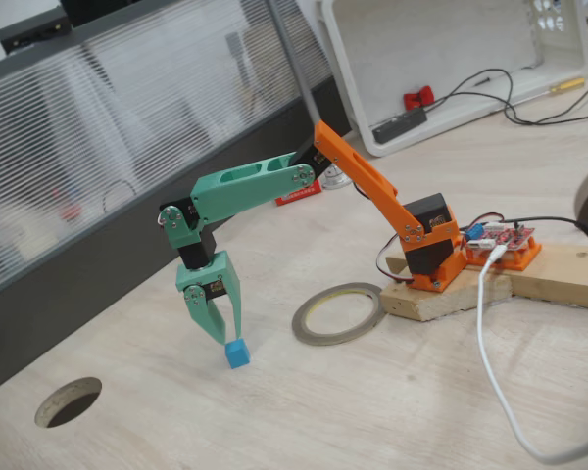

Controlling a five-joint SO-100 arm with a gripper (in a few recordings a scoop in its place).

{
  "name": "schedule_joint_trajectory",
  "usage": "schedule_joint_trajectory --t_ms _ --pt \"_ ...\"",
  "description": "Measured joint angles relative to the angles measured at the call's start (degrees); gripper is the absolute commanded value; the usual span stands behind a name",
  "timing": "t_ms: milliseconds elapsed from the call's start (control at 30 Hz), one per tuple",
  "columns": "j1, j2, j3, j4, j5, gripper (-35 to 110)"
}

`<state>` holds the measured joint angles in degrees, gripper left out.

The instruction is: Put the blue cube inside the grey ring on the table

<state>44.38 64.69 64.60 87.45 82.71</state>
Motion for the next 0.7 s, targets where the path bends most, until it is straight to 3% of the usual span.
schedule_joint_trajectory --t_ms 367,700 --pt "0.00 0.00 0.00 1.23 0.00 59" --pt "0.00 0.00 0.00 6.68 0.00 61"
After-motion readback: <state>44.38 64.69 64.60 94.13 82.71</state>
